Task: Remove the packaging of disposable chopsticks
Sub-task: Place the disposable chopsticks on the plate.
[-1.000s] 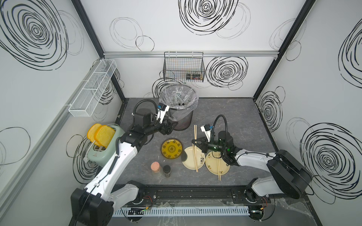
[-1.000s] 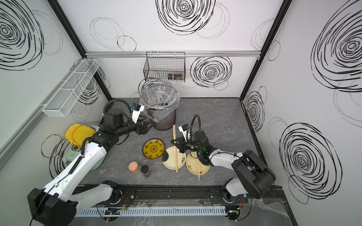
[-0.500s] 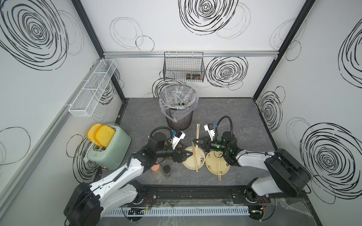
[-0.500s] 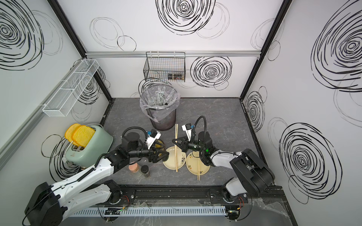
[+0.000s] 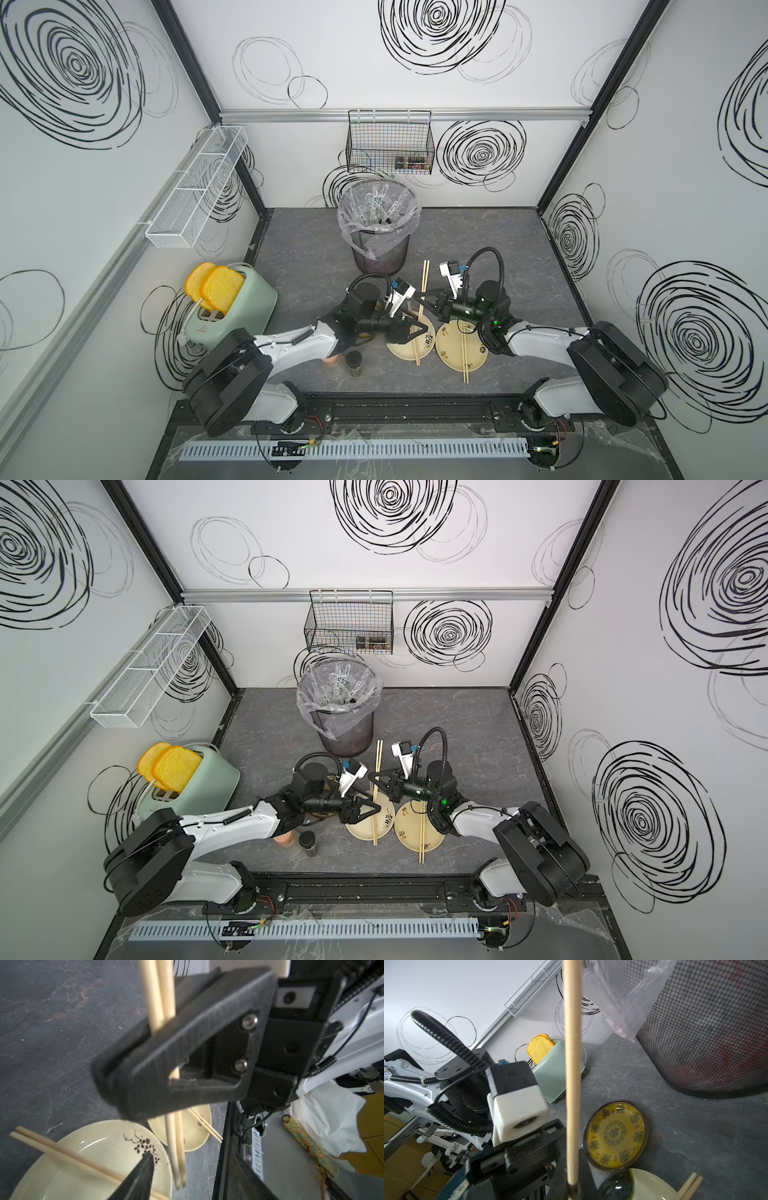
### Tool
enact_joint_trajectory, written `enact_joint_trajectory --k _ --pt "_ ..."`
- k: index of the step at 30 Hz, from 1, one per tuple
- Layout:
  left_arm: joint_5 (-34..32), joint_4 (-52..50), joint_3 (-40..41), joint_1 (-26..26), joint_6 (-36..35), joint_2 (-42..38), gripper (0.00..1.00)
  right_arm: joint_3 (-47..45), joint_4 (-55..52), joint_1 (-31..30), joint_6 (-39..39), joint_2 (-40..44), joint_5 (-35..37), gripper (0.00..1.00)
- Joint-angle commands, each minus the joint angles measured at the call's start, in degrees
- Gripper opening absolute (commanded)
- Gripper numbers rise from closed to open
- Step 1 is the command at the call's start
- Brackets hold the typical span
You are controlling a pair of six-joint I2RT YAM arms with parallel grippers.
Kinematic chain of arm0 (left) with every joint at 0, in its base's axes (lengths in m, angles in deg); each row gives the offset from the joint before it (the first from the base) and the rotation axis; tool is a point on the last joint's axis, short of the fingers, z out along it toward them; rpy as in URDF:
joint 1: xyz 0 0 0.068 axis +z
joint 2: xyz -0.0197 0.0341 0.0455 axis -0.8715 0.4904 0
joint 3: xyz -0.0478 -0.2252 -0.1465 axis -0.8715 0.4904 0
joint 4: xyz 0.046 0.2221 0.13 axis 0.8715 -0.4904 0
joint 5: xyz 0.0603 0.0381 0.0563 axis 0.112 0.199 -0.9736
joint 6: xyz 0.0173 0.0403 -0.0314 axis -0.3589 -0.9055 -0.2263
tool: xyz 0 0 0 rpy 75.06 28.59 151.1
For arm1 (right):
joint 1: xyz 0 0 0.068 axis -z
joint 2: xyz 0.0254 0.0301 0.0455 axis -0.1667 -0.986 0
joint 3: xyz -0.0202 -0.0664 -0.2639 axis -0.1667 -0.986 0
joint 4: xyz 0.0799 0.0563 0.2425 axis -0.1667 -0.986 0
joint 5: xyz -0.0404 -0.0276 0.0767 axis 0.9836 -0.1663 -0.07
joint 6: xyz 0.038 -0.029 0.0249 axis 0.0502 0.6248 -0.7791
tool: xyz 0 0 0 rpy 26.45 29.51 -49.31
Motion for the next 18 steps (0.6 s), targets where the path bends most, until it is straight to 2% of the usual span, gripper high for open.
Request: enact_joint_trajectory --k 1,4,9,12,16,18 --pt "0.23 6.31 -2.26 0.01 2.53 2.16 0.5 -0.75 3.51 0.16 -0.82 1.75 -0.64 0.0" --pt "0.54 9.17 -2.78 0.1 3.37 4.01 0.39 -0.86 3.58 0.15 -0.72 1.83 -0.53 0.0" --pt "-0.12 9.78 -3.06 0.78 4.14 4.16 0.12 -0.82 3.56 0.14 -0.63 1.47 -0.35 0.0" --pt "-0.57 9.11 -2.5 1.4 4.17 3.4 0.0 -0.72 3.49 0.07 -0.55 1.39 -0.38 0.0" --pt "-0.65 7.11 -1.77 1.81 4.02 2.05 0.0 -0.38 1.87 0.02 0.63 1.5 0.38 0.0" --pt "-0.48 3.7 -1.44 2.18 3.74 1.0 0.0 -0.18 1.29 0.02 1.22 1.67 0.93 0.13"
